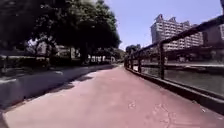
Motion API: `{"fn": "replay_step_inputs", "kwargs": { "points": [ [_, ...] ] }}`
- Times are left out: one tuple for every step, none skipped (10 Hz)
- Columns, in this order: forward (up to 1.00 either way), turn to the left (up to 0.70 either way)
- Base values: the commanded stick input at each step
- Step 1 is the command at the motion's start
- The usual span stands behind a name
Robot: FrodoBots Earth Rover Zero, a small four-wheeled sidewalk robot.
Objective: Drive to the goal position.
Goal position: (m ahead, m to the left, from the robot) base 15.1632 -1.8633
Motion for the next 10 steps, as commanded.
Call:
{"fn": "replay_step_inputs", "kwargs": {
  "points": [
    [1.00,0.01],
    [1.00,0.01],
    [1.00,0.01],
    [1.00,0.01],
    [1.00,0.01],
    [1.00,0.01],
    [1.00,0.01],
    [1.00,0.01],
    [1.00,0.01],
    [1.00,0.01]
  ]
}}
